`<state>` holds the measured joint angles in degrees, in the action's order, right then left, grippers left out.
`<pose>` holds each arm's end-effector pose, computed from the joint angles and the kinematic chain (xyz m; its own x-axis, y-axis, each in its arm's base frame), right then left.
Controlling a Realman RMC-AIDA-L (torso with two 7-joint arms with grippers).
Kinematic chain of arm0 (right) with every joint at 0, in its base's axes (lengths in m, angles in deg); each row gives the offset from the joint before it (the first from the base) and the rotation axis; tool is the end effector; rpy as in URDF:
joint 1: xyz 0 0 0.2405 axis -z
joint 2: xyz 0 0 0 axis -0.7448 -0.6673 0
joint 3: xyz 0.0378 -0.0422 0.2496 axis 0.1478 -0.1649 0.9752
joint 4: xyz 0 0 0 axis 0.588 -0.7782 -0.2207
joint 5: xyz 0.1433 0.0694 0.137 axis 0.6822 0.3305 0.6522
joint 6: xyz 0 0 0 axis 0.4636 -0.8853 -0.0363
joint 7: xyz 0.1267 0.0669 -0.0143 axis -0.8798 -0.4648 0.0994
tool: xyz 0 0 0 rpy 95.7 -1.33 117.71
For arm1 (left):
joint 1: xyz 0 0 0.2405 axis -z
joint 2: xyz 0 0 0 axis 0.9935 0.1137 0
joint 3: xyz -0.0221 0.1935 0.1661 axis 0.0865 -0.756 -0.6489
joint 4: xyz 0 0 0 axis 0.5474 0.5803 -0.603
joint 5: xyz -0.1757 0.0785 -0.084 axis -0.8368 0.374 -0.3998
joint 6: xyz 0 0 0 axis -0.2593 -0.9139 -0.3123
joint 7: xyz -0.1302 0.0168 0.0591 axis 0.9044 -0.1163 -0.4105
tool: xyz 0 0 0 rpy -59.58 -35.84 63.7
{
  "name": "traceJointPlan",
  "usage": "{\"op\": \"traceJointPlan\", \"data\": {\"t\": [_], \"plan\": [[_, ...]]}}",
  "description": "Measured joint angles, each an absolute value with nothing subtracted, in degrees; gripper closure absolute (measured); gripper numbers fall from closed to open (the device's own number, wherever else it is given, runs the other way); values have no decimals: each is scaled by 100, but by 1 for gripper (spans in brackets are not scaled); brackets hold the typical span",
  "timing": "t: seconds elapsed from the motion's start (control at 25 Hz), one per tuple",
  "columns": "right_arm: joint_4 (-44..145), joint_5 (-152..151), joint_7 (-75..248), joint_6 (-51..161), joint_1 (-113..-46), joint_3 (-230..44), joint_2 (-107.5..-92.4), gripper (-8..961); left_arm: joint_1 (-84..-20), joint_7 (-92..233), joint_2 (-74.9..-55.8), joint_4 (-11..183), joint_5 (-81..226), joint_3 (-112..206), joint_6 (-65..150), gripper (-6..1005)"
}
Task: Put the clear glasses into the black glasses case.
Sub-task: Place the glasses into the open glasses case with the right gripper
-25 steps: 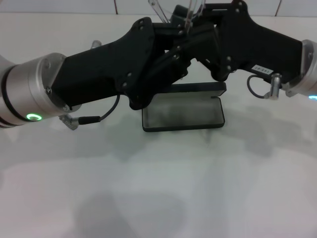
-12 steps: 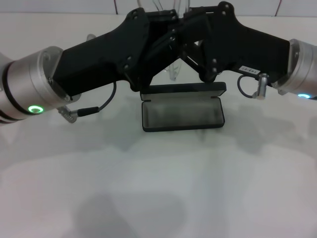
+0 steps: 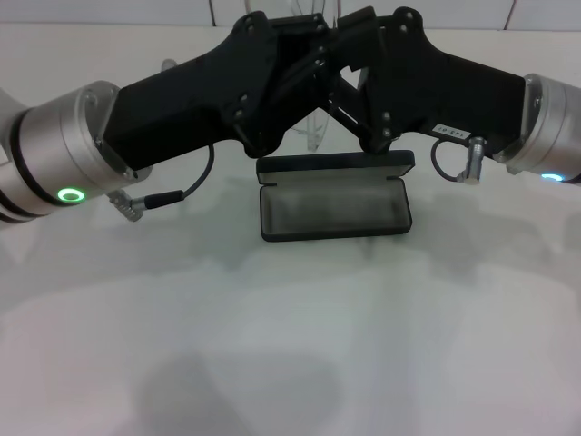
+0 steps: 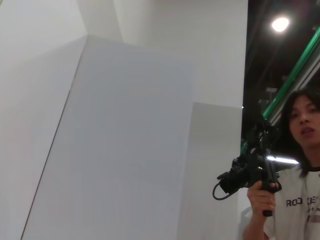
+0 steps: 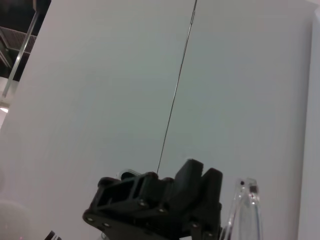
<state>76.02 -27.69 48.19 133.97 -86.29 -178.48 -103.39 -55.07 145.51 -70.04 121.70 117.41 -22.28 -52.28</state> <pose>0.1210 0.3406 -0.0287 0.5018 0.3125 -0.8066 0.0496 -0.9413 -0.3338 -0.1464 0.3003 0.0081 0.3522 0.1492 0.9240 0.1161 -0.9866 0.1150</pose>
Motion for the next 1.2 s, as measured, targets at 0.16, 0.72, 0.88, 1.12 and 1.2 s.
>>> {"op": "traceJointPlan", "data": {"t": [0.16, 0.72, 0.88, 1.12, 1.2], "plan": [[7601, -2771, 4820, 13391, -8628, -17849, -10339, 845, -5487, 14548, -6992, 12126, 11723, -2228, -5203, 943], [8307, -3314, 4247, 13017, -8219, -17789, -10150, 845, -5904, 14662, -6500, 12206, 11760, -1935, -6064, 943], [10157, -4981, 2844, 12251, -7569, -17783, -10039, 845, -6274, 14893, -6343, 12443, 11830, -1267, -6149, 942], [12950, -8139, 625, 11625, -6700, -17835, -10251, 846, -6613, 15109, -6287, 12780, 11934, -705, -6155, 942], [14338, -10088, -850, 11599, -6577, -18351, -10291, 846, -6649, 15092, -6312, 12782, 11936, -633, -6156, 942]]}}
